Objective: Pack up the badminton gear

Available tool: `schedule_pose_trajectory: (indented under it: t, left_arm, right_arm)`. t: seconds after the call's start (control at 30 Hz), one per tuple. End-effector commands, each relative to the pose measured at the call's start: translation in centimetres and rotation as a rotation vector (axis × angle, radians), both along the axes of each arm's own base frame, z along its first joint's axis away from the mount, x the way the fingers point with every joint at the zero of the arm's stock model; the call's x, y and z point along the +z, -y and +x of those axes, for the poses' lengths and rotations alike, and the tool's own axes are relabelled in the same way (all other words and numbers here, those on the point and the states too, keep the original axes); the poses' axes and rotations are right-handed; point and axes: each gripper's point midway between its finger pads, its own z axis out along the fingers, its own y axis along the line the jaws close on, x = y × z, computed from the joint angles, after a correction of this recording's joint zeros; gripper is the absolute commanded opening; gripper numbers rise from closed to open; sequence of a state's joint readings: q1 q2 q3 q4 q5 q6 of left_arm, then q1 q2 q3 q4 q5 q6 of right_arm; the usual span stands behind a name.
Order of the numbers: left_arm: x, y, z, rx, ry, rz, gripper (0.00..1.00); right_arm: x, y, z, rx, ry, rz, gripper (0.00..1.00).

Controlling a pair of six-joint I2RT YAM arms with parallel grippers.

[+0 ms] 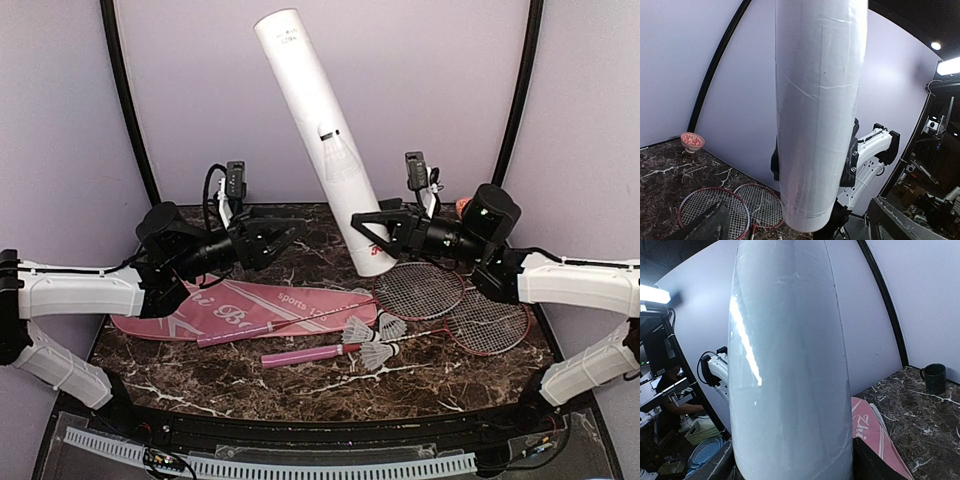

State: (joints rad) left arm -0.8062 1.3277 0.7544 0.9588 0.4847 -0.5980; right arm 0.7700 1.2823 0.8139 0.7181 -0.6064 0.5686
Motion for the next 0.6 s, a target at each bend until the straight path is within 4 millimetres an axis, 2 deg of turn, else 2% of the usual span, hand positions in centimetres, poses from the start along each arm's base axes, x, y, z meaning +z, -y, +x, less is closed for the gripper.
schedule_pose_trajectory:
  t: [0.0,0.33,0.57]
  left_arm:
    - [4.1,0.6,-0.8,-0.008,0.105,-0.108,0.99]
    - [6.2,2.1,-2.2,-0.073,0.187,-0.184,0.99]
    - [6.2,2.4,-2.7,-0.093,0.231,-0.257,0.99]
  right_arm:
    - [2.9,-0.7,-1.9,0.029,0.092,0.127,0.52]
    - [0.9,-3.1,-3.2,0.053,0.064,0.127,0.51]
    - [0.3,-3.9,-4.0,0.058,0.035,0.152,0.50]
